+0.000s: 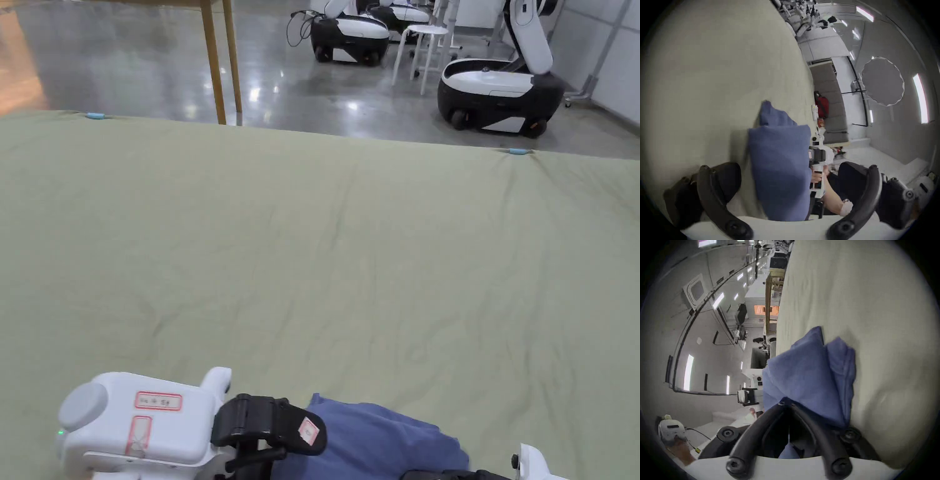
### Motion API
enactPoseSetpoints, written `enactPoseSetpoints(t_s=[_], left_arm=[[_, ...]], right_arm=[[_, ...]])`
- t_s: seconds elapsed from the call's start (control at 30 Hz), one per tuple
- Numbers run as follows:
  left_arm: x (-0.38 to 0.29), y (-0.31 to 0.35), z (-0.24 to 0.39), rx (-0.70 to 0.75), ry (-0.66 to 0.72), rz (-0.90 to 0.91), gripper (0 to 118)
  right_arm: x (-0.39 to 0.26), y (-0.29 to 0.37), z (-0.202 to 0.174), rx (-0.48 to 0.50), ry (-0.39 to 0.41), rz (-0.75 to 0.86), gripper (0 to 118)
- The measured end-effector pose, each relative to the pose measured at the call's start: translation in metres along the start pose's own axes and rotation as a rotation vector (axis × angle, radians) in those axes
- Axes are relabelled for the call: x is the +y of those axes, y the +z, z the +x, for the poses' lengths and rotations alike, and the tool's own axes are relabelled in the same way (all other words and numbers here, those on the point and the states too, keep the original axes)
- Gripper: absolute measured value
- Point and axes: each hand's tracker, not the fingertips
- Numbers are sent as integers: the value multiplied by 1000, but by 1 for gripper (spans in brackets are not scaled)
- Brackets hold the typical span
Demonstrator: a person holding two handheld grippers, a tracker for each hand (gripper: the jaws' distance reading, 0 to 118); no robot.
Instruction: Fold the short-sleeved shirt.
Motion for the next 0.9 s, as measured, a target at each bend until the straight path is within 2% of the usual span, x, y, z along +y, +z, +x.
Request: enactPoseSetpoints(t_s=[0.07,0.1,0.13,0.17,0.2,0.23,0.3,0.37,0.5,0.57,0.63,0.73,0.83,0.9], left_arm=[[6,-11,-2,-12,-39,-14,115],[9,-13,-1,36,-63,-32,106],[-5,-27,24,62,-88,-28,76],[-5,-26,26,101,-94,-16,40],[-5,-25,26,178,-102,-12,36],[-6,-22,19,251,-130,4,36],[-8,-18,19,128,-40,-13,36],[-9,-13,28,160,-66,3,36],[-4,25,41,201,-96,29,36],[-3,75,41,264,-106,86,36],[-2,130,40,310,-104,150,36],[3,234,25,431,-85,245,36],[7,306,12,544,-29,278,36],[14,340,4,563,-33,287,36]], right_arm=[[-2,-2,-4,-4,1,1,1],[-2,-2,-5,-7,6,-2,1],[-2,-3,-7,-13,13,-4,1],[-4,-4,-11,-18,22,-7,1],[-7,-5,-16,-20,24,-6,1],[-8,-5,-17,-22,23,-1,1],[-11,-4,-21,-29,24,8,1],[-14,2,-31,-34,38,40,1],[-25,12,-63,-81,153,75,1],[-32,18,-81,-136,242,106,1],[-34,23,-91,-135,286,110,1],[-34,26,-101,-186,362,107,1],[-36,28,-104,-196,380,102,1],[-36,29,-102,-211,385,104,1]])
